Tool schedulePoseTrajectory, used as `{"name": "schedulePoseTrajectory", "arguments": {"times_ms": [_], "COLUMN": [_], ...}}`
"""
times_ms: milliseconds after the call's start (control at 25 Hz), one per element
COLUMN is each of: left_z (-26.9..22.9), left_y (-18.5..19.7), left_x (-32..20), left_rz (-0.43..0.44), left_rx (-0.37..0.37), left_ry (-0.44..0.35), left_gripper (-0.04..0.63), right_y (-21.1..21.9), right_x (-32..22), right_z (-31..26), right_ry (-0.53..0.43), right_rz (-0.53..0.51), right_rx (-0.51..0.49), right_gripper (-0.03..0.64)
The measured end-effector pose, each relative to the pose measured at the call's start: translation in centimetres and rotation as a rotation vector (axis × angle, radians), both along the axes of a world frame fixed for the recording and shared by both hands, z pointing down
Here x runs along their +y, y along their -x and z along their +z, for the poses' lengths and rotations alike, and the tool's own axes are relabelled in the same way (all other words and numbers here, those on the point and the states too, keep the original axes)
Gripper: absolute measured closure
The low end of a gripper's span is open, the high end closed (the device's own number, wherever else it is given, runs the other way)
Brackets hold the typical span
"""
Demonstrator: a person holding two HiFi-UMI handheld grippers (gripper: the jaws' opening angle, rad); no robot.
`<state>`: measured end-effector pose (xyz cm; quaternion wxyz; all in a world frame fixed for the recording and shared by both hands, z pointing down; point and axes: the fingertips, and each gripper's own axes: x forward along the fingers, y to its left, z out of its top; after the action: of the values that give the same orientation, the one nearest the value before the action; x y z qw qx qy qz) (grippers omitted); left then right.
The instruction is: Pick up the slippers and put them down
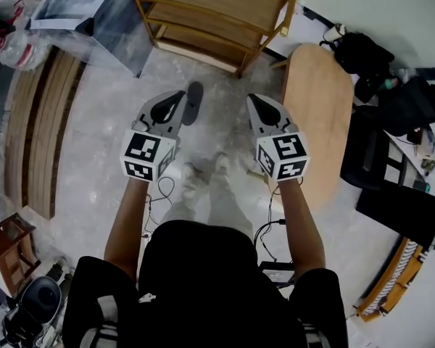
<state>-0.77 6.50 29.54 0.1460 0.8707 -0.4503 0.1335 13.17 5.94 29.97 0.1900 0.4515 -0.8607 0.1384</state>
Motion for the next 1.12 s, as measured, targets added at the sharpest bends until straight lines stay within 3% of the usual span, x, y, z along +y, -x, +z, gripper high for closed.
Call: {"name": "schedulePoseTrajectory", "arguments": {"times_ms": [400,640,1120], "left_z": [-7.9,-12.8,-19.1], "left_y": [0.7,0.4,1.8], "left_x": [2.7,4.6,6.5], "left_rz": [0.022,0.039,0.034], "left_rx": [0.02,0.086,0.067], "left_ry": [-0.161,-0.214,-0.36], "left_gripper": [0.588,0.588,0.588], "right_y": [2.0,2.8,4.9], "right_x": [2.9,4.2,6.2], "right_z": [-7.0,-11.2,-16.9], "right_ry": [-0.117,-0.193,-0.311], "right_rz": [-0.003,-0.011,-0.039], "right_rx": [0.005,0.009,0.007], "right_gripper": [0.618,0.618,0.618]}}
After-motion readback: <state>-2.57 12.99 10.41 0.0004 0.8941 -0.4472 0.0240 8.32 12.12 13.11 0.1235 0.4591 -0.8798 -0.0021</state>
